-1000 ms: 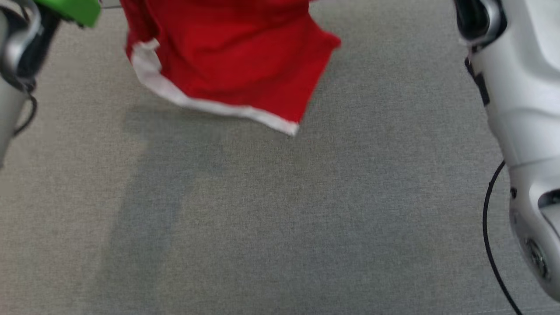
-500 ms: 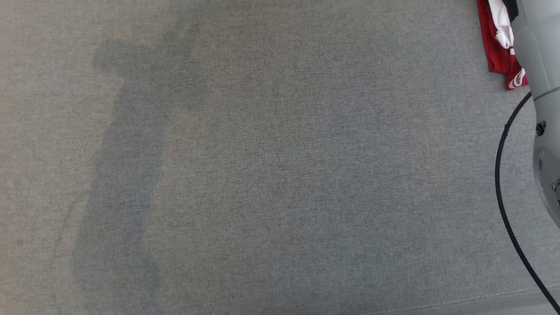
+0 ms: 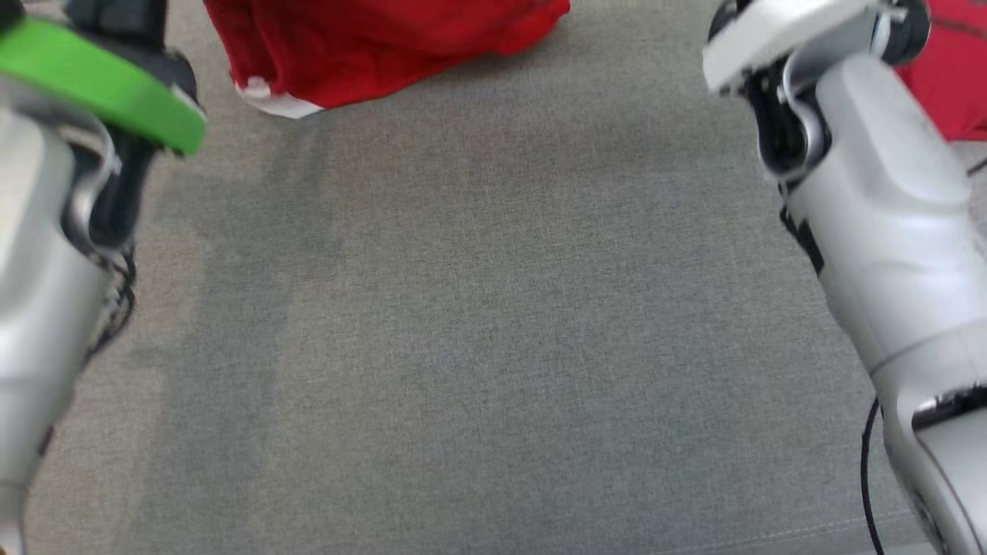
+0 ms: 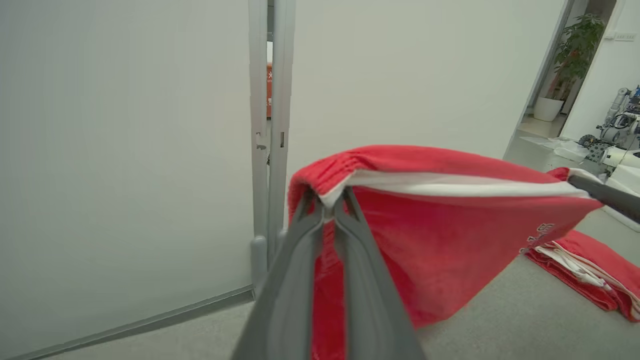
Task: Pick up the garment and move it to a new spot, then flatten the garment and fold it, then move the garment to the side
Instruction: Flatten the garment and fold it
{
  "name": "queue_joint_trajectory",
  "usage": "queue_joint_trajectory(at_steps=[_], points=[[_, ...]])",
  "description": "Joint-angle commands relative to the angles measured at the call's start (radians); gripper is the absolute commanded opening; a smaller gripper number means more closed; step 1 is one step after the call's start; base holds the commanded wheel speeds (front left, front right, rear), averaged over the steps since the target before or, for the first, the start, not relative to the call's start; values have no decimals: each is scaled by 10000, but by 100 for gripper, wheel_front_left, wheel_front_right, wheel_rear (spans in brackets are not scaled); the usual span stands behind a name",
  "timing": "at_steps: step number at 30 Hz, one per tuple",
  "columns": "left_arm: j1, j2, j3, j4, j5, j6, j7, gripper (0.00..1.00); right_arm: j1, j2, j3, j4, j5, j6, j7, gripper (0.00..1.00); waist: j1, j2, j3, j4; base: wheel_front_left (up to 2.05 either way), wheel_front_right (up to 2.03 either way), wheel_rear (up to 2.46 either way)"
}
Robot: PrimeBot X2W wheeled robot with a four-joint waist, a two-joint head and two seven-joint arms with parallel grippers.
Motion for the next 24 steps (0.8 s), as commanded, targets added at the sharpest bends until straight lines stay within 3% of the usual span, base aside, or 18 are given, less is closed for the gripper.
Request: queue_joint_trajectory(at_steps=[1,9,14,19,24], points=[[914,-100,325,-329,267,100,-28,0,748,-287,62,-380,286,-27,-37,0,-1,-1,-496,26,0,0,0],[5837,-1147,1710,-2471,1821,539,-30,0,5272,-1406,540,-2955,1513,-25,-35,0,-1,-1,-1236,263,0,0,0],[8100,-1580,2212,-3176,2417,659,-31,0,7539,-1897,126,-4315,1848,-27,200,0,-1,-1,-1637,290,0,0,0],[9708,-1912,2468,-3431,2765,634,-33,0,9438,-1987,-544,-5511,1720,-29,701,0,-1,-1,-2001,357,0,0,0],[10893,-2042,2537,-3328,3129,548,-33,0,11534,-1655,-1523,-6765,1398,-35,1374,0,-1,-1,-2358,572,0,0,0]])
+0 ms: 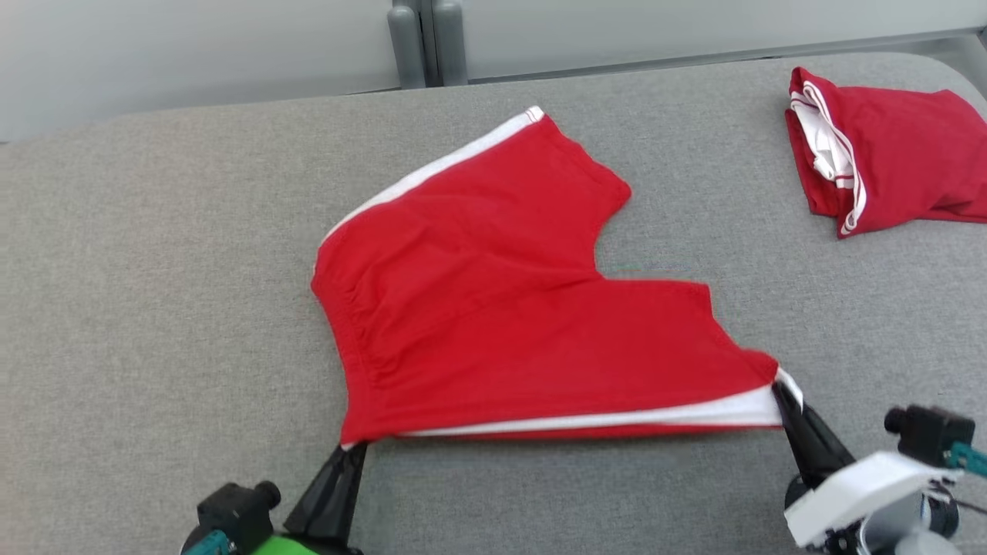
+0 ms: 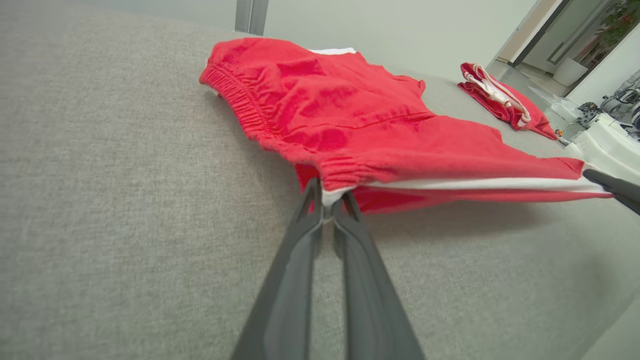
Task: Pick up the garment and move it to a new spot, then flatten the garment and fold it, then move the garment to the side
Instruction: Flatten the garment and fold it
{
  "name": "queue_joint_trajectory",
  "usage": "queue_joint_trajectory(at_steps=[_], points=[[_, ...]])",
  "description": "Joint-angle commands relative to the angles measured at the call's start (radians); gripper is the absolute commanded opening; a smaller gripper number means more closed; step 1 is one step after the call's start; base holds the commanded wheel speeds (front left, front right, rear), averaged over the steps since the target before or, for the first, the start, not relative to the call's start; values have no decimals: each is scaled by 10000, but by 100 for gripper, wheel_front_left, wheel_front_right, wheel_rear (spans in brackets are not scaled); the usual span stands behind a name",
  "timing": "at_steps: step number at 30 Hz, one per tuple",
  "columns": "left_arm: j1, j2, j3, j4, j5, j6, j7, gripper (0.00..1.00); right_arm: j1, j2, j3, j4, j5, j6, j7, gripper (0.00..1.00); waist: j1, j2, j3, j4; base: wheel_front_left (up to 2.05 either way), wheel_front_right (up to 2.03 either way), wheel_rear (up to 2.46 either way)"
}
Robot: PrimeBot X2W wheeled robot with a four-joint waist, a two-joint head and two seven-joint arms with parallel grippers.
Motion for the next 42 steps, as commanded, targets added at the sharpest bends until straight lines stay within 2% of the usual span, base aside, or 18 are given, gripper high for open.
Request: queue_joint_trajectory(at_steps=[1,5,9,13,20,28,35,42], points=[[340,71,95,77,103,-13,-30,0,552,25,-329,-244,-103,-44,169,0,1,0,-240,204,0,0,0],[850,-28,98,63,340,-110,-32,0,1714,574,-1287,-1375,-425,-44,678,0,1,0,-359,318,0,0,0],[890,-182,82,16,516,-222,-30,0,2045,1085,-1938,-2123,-799,-43,1235,0,1,0,-404,438,0,0,0],[438,-317,-85,37,689,-369,-30,0,1604,1316,-2071,-2402,-1185,-35,1677,0,1,0,-417,625,0,0,0],[-670,-315,-425,217,950,-511,-29,0,-14,1113,-1894,-1974,-1685,-34,1948,0,1,0,-259,1002,0,0,0],[-2408,-266,-731,671,754,-580,-14,0,-3049,608,-1576,-194,-1984,-34,2192,0,1,0,416,1570,0,0,0],[-4133,-523,-1297,1669,188,-587,-22,0,-5914,495,-1366,2498,-2427,-34,1822,0,1,0,1124,2168,0,0,0],[-5724,-860,-1838,2796,-398,-582,-25,0,-8309,733,-1330,5254,-2876,-34,1155,0,1,0,1728,2561,0,0,0]])
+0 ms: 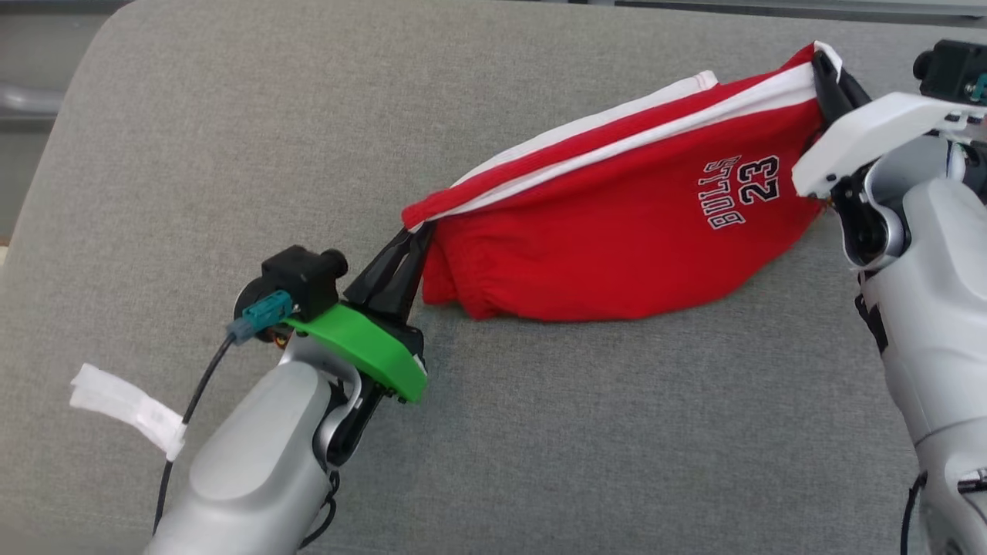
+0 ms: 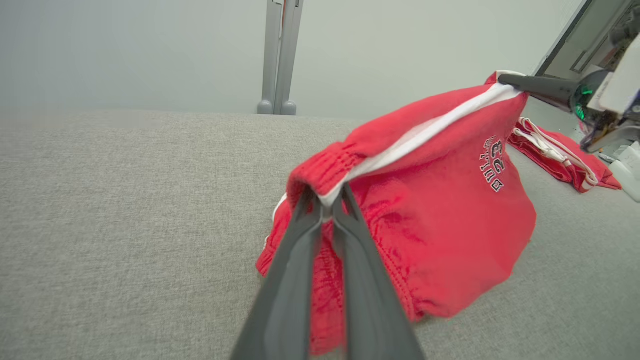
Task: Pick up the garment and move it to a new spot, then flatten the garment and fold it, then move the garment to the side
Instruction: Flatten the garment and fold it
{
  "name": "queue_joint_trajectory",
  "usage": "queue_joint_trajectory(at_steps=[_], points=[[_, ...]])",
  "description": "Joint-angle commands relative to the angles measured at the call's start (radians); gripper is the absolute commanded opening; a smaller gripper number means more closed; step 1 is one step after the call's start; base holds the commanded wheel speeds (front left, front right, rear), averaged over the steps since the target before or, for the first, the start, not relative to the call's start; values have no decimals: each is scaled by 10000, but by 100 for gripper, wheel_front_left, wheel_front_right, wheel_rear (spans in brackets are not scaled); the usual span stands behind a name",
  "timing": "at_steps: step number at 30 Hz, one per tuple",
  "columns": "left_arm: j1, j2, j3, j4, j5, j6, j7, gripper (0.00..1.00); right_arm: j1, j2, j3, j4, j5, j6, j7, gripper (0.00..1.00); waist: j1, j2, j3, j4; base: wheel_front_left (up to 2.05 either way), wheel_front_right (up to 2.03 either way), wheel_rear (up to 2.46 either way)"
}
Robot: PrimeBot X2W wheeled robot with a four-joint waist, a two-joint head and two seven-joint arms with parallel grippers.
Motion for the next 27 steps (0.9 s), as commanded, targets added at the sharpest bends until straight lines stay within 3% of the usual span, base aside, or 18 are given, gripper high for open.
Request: queue_joint_trajectory(at_steps=[1,7,8,9,10,11,19,27], points=[[-312,-16,26,184,-95,12,-24,0,-387,6,-31,457,-146,-20,-182,0,0,0,441,369,0,0,0],[-1048,-285,-251,931,-416,14,-25,0,-1755,185,-276,2488,-383,-20,-876,0,0,0,710,540,0,0,0],[-1107,-329,-310,1090,-483,14,-25,0,-1898,231,-232,2762,-454,-20,-1016,33,0,0,726,543,0,0,0],[-1154,-370,-354,1195,-516,14,-25,7,-1992,229,-200,2972,-531,-20,-1111,100,0,0,728,541,0,0,0],[-1259,-386,-394,1274,-464,14,-26,48,-2091,228,-150,3215,-616,-20,-1236,100,0,0,725,536,0,0,0],[-1311,-400,-387,1320,-421,14,-26,100,-2163,232,-117,3359,-638,-20,-1353,100,0,0,712,527,0,0,0],[-752,-248,224,1224,145,13,-25,100,-1878,128,470,4078,-463,-20,-1918,100,0,0,292,310,0,0,0],[925,-27,2673,-311,1484,221,-25,100,-529,-270,1952,3580,97,-20,-1857,100,0,0,-216,256,0,0,0]])
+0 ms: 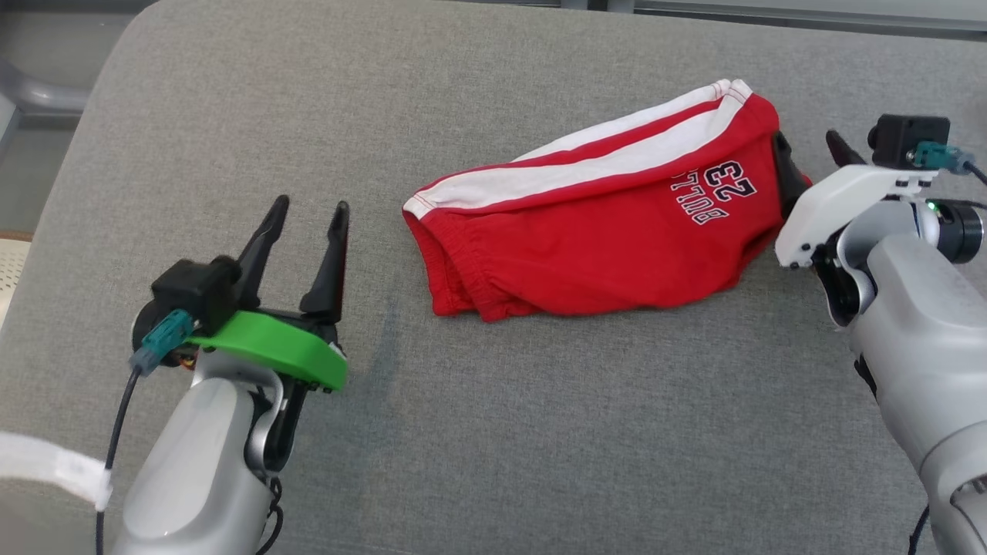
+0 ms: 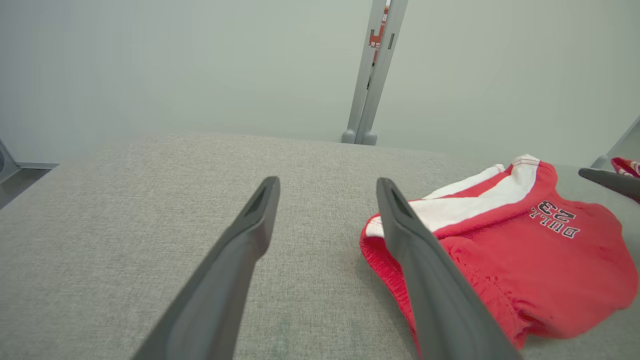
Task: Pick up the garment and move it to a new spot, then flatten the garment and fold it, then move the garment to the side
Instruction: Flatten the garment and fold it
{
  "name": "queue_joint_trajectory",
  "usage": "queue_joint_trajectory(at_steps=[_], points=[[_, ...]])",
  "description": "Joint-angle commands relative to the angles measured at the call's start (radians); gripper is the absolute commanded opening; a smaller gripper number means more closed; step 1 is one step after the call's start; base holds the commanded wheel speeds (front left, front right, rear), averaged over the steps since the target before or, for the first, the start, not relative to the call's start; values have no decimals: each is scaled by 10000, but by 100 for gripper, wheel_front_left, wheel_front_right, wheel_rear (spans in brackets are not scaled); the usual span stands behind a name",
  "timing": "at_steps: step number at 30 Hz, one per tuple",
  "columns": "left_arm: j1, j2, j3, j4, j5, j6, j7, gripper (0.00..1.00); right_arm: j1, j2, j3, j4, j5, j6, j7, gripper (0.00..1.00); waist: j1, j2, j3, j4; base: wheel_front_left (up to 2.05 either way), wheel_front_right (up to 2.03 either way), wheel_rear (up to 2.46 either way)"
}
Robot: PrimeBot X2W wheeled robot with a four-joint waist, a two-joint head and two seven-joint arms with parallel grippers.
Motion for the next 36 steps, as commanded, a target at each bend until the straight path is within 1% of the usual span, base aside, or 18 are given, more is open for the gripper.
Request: queue_joint_trajectory(at_steps=[1,5,7,11,15,22,23,24,30,36], points=[[499,-50,492,-377,352,112,-22,100,324,-158,190,-110,203,-20,63,100,0,0,-158,-36,0,0,0],[1677,-315,1943,-1455,1246,206,-13,100,789,-388,640,-330,657,-20,178,100,0,0,-214,-40,0,0,0],[2185,-568,2652,-1899,1560,165,-13,100,900,-434,785,-357,833,-20,231,100,0,0,-204,-28,0,0,0],[3040,-1031,3659,-2369,2047,27,-13,100,968,-468,1027,-271,1121,-20,331,100,0,0,-161,49,0,0,0],[3476,-1269,3937,-2351,2364,-104,-13,100,914,-518,1139,-14,1291,-20,373,100,0,0,-133,182,0,0,0],[3527,-1453,4005,-2436,2588,-180,-13,100,811,-486,1280,439,1587,-20,530,100,0,0,-38,401,0,0,0],[3486,-1463,3993,-2418,2598,-180,-13,100,806,-446,1313,461,1622,-20,564,44,0,0,-21,417,0,0,0],[3437,-1475,3951,-2402,2601,-183,-13,100,801,-391,1368,447,1679,-20,601,0,0,0,2,428,0,0,0],[3357,-1490,3749,-2371,2554,-189,-13,100,836,-391,1556,282,2019,-20,468,0,0,0,-10,361,0,0,0],[3669,-1495,3753,-2333,2625,-190,-13,100,1376,-467,1717,-229,2595,-20,39,0,0,0,-464,53,0,0,0]])
